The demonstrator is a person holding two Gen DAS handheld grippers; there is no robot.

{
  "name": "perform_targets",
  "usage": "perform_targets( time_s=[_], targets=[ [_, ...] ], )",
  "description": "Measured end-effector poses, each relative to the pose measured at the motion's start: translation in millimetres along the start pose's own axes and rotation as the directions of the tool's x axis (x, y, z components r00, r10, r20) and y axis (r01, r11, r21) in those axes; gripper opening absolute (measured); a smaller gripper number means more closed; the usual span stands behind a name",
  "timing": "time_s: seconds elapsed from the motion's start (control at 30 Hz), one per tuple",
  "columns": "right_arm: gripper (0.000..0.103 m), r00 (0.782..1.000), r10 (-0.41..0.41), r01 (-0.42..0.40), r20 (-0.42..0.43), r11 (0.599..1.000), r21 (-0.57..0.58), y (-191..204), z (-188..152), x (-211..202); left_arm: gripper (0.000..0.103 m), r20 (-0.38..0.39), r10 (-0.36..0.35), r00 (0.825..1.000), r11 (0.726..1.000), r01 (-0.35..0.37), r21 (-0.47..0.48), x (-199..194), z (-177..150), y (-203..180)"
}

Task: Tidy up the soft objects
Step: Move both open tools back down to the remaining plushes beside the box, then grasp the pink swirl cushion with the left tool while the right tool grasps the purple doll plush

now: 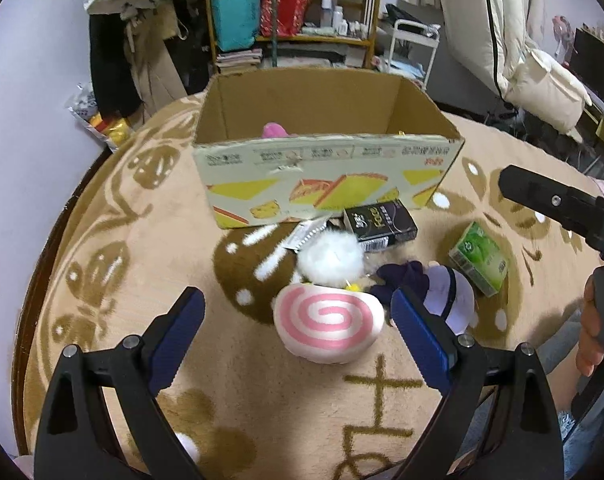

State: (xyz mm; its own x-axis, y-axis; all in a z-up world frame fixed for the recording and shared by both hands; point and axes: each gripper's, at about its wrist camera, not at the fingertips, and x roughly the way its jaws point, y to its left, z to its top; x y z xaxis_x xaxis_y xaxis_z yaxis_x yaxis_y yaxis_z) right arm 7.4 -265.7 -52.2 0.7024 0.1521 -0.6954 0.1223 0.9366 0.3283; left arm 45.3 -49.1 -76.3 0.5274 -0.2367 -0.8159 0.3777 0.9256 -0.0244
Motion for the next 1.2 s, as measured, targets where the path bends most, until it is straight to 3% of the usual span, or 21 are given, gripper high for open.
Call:
perform_targets(
  time_s=[0.2,0.27,0.57,0.8,0.9,1.2],
  targets=[
    [0.103,0.999,0.005,-0.005,-0.052,1.0,0.016,-3,-2,15,0.093,-0.052,-0.022,0.998,0.999,0.024,0.024,17,1,-8],
    [0.093,0.998,0.015,-0.013,-0.069,1.0,0.022,-4,-2,19,0.093,-0.067,-0.022,0.998,0.999,0.024,0.029,23,2,-10],
    [0.093,0.988,0.021,-0.017,-0.153,0.999,0.029,-1,-5,44,0.093,-0.151,-0.034,0.988,0.998,0.042,0.054,49,1,-19],
    [0.092,0.968,0.018,-0.012,-0.251,1.0,0.026,-3,-14,70,0.093,-0.214,-0.02,0.977,0.997,0.035,0.063,66,-2,-19],
    [0.086,0.957,0.017,-0.012,-0.289,1.0,0.019,0,-17,82,0.093,-0.226,-0.012,0.974,0.998,0.024,0.052,71,-3,-16],
    [0.085,0.927,0.01,-0.005,-0.376,1.0,0.014,2,-30,102,0.093,-0.274,-0.039,0.961,0.999,0.044,0.012,81,-6,-7]
  ],
)
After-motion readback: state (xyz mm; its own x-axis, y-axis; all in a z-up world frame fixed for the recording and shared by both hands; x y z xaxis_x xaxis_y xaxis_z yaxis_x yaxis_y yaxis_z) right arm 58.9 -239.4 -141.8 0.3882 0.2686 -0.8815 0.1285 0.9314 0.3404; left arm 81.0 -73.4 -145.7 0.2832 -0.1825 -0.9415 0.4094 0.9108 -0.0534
